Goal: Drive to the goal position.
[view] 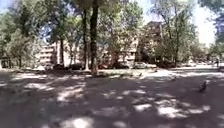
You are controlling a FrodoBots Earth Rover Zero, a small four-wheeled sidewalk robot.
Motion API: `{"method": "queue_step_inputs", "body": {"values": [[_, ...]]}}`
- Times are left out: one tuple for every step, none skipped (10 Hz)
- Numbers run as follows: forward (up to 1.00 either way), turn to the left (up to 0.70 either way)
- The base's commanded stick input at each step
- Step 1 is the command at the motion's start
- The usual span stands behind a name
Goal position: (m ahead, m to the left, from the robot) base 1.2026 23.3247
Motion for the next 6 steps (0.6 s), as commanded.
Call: {"method": "queue_step_inputs", "body": {"values": [[0.85, 0.0], [0.85, 0.0], [0.85, 0.0], [0.85, 0.0], [0.85, 0.0], [0.85, 0.0]]}}
